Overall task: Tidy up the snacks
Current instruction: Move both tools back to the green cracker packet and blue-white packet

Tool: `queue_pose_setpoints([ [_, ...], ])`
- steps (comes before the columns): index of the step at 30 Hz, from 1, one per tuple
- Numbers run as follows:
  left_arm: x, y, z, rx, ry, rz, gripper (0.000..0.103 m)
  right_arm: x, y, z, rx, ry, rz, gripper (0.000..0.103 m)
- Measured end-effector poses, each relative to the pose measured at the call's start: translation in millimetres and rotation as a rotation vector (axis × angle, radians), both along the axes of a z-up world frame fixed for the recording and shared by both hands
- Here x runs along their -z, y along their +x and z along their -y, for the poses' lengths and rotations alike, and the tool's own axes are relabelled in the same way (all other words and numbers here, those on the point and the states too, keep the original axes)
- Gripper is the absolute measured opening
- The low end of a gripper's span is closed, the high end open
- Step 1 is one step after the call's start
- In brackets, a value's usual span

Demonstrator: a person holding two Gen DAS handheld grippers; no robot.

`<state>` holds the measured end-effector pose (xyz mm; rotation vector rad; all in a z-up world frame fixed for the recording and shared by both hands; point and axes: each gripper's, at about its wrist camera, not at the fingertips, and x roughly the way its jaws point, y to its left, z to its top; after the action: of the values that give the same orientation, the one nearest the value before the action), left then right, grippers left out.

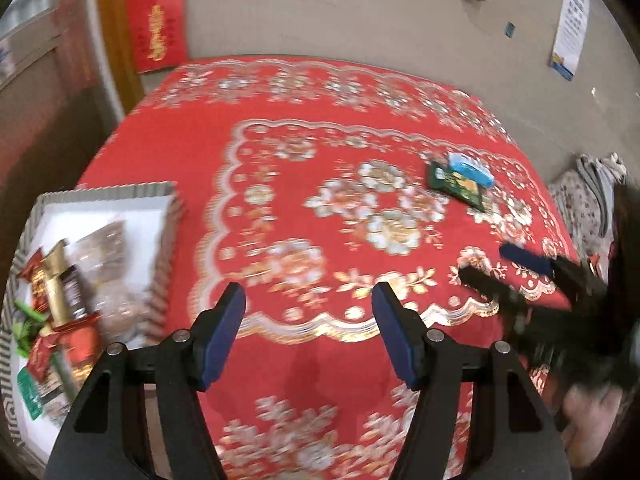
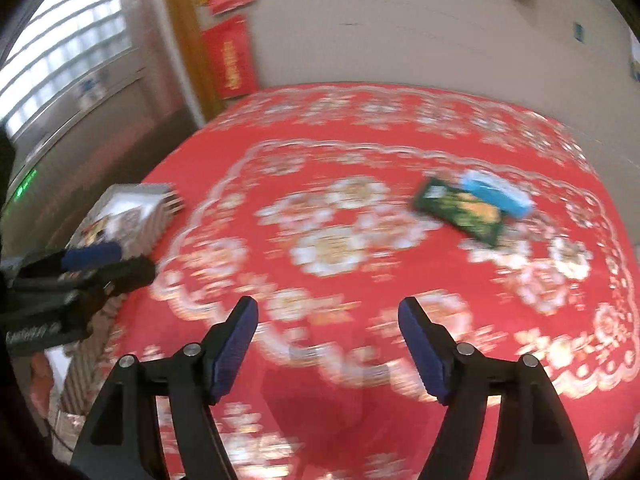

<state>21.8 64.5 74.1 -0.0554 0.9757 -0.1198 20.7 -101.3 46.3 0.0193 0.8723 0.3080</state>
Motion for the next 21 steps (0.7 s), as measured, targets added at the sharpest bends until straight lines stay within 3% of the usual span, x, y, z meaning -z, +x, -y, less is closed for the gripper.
queue_pose_setpoints([
  [7, 9.9, 22.7, 30.1, 0.036, 0.021, -0.038, 0.065, 7.6, 77.3, 68.7, 0.044, 0.123, -0.07, 0.075],
  [14, 15.2, 46.9, 38.0, 0.023, 0.011, -0.057, 0.065, 16.9, 135.0, 86.6, 0.03, 0.203, -0.107, 0.075],
  [21, 27.3, 59.6, 36.1, 0.004, 0.006, -0.085, 0.065, 33.1, 167.9, 92.9, 0.033, 0.198, -0.133, 0.075],
])
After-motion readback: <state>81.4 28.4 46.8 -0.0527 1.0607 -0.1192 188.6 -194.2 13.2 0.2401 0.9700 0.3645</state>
